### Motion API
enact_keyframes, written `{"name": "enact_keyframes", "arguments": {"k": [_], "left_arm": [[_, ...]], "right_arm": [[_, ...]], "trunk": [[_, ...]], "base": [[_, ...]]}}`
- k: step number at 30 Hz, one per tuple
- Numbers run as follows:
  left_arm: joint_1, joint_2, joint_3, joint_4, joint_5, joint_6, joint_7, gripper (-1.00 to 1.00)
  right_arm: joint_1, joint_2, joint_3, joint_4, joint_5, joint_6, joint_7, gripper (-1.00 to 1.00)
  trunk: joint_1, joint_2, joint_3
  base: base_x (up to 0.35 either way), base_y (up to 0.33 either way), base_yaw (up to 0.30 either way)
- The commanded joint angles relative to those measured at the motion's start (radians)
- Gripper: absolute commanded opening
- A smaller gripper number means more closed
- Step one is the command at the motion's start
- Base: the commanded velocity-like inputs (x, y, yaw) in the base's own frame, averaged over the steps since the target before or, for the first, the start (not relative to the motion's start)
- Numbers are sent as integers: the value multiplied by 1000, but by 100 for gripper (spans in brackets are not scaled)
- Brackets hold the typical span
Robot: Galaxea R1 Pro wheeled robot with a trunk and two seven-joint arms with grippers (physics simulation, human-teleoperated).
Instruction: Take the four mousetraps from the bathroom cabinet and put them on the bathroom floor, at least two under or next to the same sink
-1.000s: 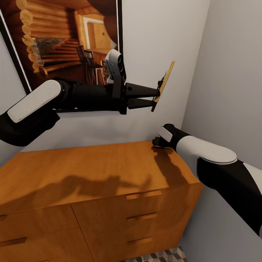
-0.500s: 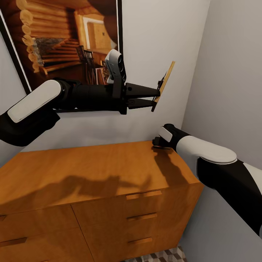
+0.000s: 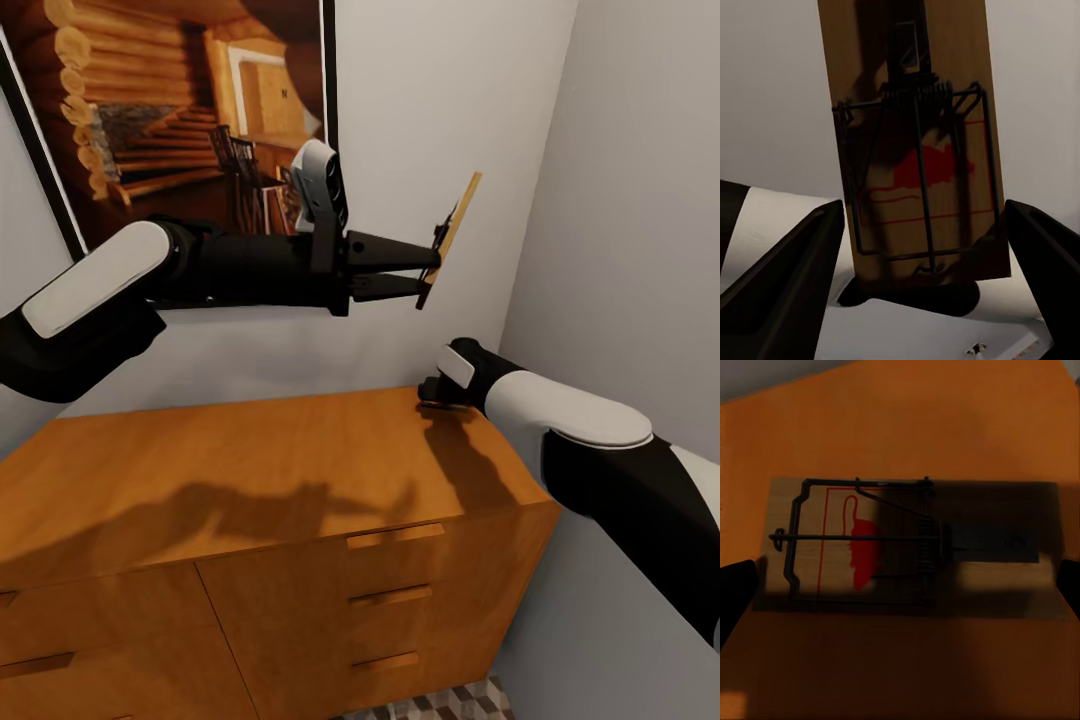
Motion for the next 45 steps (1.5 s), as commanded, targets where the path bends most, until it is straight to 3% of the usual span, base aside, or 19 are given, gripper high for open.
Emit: {"name": "enact_keyframes", "arguments": {"k": [1,27,28,45], "left_arm": [[-2,1,-5,0,-2,0,-7,-100],[-2,1,-17,0,-2,0,-7,-100],[-2,1,-17,0,-2,0,-7,-100],[-2,1,-17,0,-2,0,12,-100]], "right_arm": [[29,0,6,-1,-18,11,-5,100],[29,0,6,-1,-19,19,-5,100],[29,0,6,-1,-19,20,-5,-100],[29,1,6,-1,-18,22,-5,-100]], "trunk": [[0,0,-1],[0,0,-1],[0,0,-1],[0,0,-1]], "base": [[0,0,0],[0,0,0],[0,0,0],[0,0,0]]}}
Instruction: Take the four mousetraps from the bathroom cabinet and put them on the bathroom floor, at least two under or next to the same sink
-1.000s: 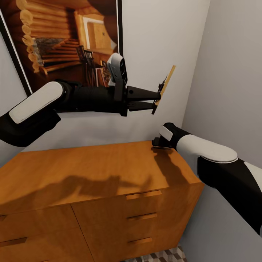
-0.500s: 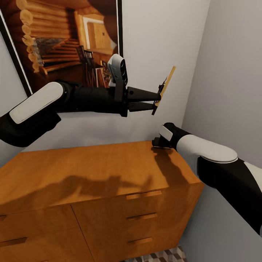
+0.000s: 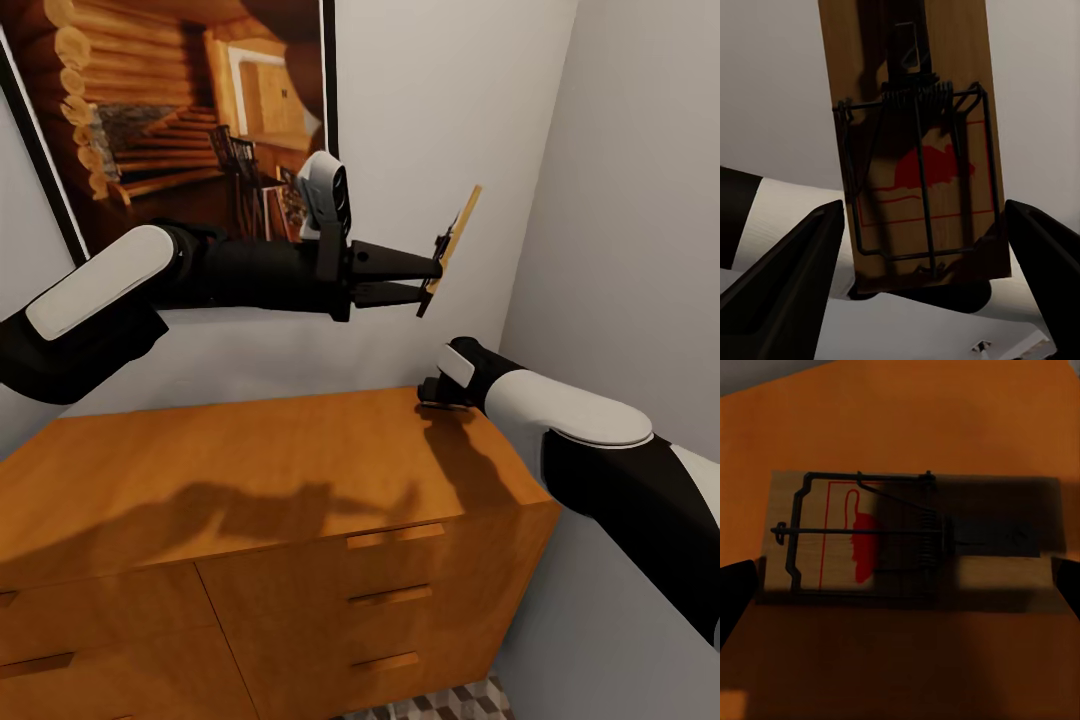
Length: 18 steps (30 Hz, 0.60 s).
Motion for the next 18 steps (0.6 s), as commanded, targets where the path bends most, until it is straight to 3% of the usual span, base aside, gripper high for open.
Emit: {"name": "enact_keyframes", "arguments": {"k": [1,8,18], "left_arm": [[-2,1,-3,0,-2,0,-7,-100],[-2,1,-3,0,-2,0,-4,-100],[-2,1,-26,0,-2,0,-4,-100]], "right_arm": [[32,1,2,0,-17,5,-6,-100],[32,2,2,-1,-16,65,-13,-100],[32,4,2,-2,-16,73,-16,-100]], "trunk": [[0,0,-1],[0,0,-1],[0,0,-1]], "base": [[0,0,0],[0,0,0],[0,0,0]]}}
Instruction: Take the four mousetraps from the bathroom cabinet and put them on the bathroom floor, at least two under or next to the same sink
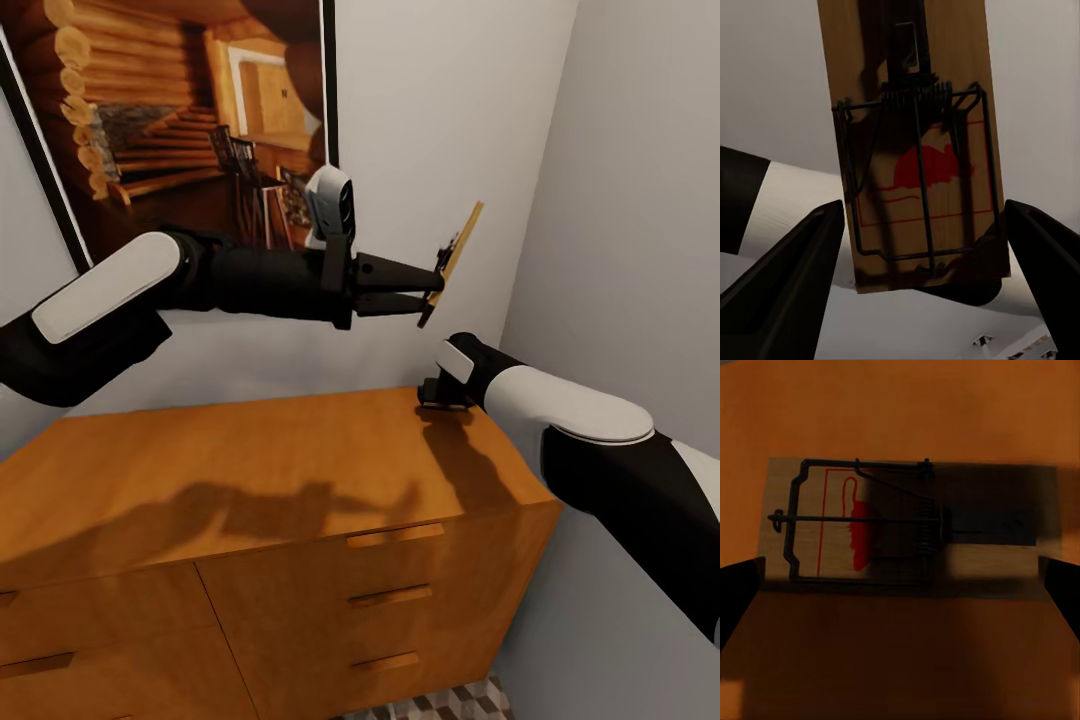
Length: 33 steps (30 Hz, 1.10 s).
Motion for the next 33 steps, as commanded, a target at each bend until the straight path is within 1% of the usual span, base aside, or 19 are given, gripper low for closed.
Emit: {"name": "enact_keyframes", "arguments": {"k": [1,13,19,22,26,27,30,33], "left_arm": [[-2,1,-4,0,-2,0,-7,-100],[-2,1,-5,0,-2,0,-6,-100],[-2,6,-7,0,-2,0,6,-100],[-2,7,-10,1,-2,0,44,-100],[-2,10,-36,4,-2,-3,133,-100],[-2,11,-38,5,-2,-4,147,-100],[-2,19,-44,9,6,-4,228,-100],[-2,29,-46,11,9,-3,264,-100]], "right_arm": [[45,1,0,-1,-21,5,-6,-100],[45,1,0,-1,-21,4,-7,-100],[45,1,0,-1,-21,4,-5,-100],[45,1,0,-3,-22,4,3,-100],[45,1,0,-9,-22,6,13,-100],[45,2,0,-10,-22,6,15,-100],[45,1,-1,-21,-22,10,23,-100],[45,1,-1,-25,-22,16,24,-100]], "trunk": [[0,0,-1],[0,0,-1],[-23,42,18],[-34,63,27],[-50,91,39],[-54,98,43],[-65,119,52],[-77,140,61]], "base": [[0,0,0],[0,0,0],[0,0,0],[0,0,0],[0,0,0],[0,0,0],[0,0,0],[0,0,0]]}}
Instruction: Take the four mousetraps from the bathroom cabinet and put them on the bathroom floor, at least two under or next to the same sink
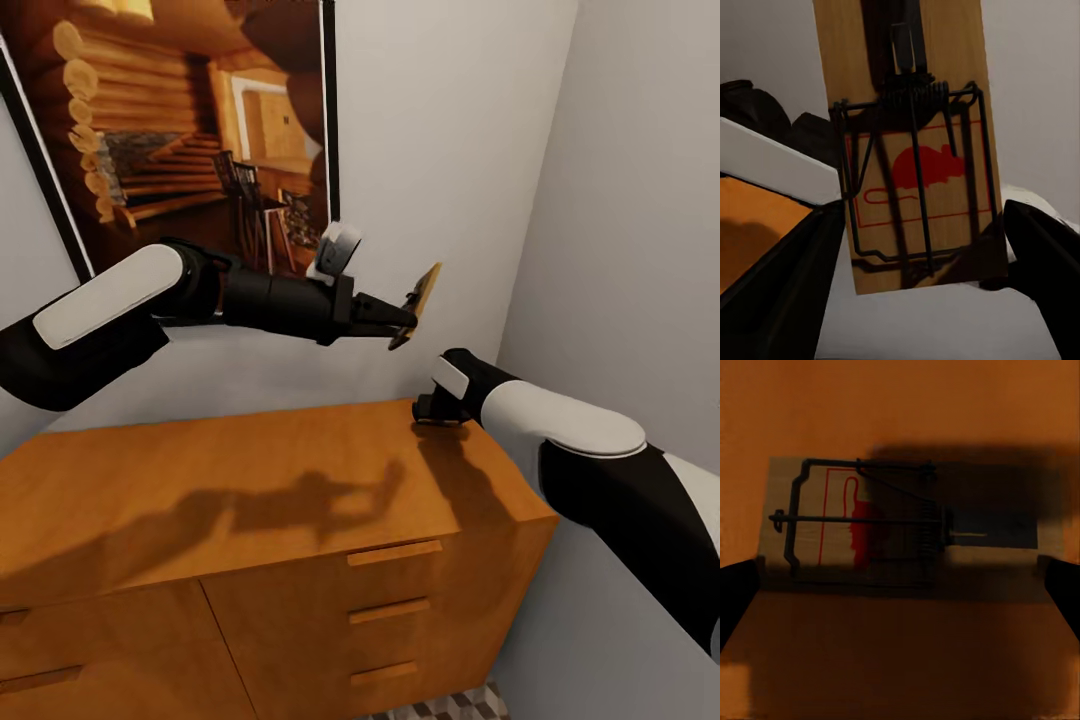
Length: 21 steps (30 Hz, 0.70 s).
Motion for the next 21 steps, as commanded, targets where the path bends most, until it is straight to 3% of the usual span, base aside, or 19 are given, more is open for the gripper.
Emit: {"name": "enact_keyframes", "arguments": {"k": [1,11,21], "left_arm": [[-2,2,-2,-1,12,0,12,-100],[-2,35,-40,0,13,1,25,-100],[-2,41,-62,0,11,1,25,-100]], "right_arm": [[-1,1,-13,-4,-30,-1,-9,-100],[-1,0,-14,-5,-29,30,-7,-100],[-1,8,-12,-8,-29,44,-8,-100]], "trunk": [[-4,7,2],[-42,77,33],[-81,147,65]], "base": [[0,0,0],[-14,-9,0],[-246,-106,0]]}}
